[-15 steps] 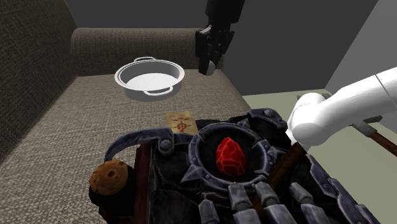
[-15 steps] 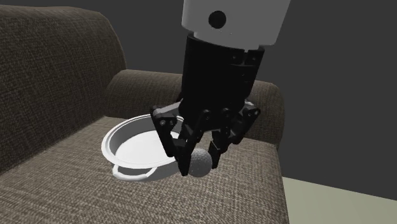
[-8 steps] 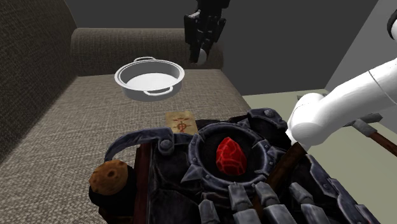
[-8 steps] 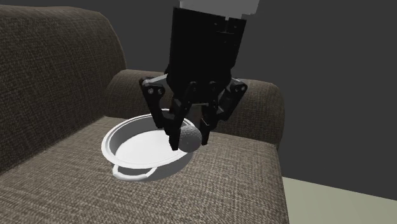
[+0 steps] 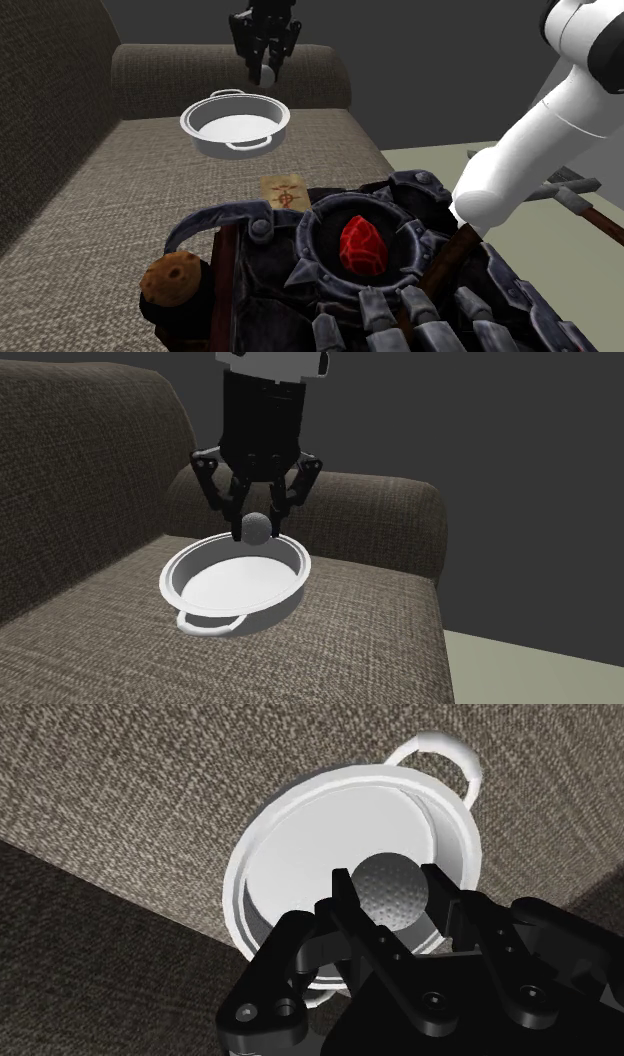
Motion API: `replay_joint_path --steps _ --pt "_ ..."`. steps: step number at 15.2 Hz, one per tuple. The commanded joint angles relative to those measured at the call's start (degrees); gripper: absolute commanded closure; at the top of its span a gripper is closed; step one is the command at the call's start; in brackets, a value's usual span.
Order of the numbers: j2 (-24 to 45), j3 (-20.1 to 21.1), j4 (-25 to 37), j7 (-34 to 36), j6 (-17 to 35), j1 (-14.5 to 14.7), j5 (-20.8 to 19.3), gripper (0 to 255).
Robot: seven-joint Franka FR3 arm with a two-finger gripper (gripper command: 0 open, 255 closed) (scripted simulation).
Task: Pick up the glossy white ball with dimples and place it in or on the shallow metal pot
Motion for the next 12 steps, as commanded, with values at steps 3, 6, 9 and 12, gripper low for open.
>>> replay_joint_path --steps 3,6,9,12 --pt "10.5 2.5 9.5 1.9 0.1 -0.7 -4.9 255" --pt "15.3 3.3 13.5 2.7 0.3 -0.3 -7.5 255" --pt "14.0 3.0 9.7 2.2 2.9 -0.5 -6.8 255" --pt "12.9 2.7 6.1 1.7 5.5 -0.7 -6.1 255"
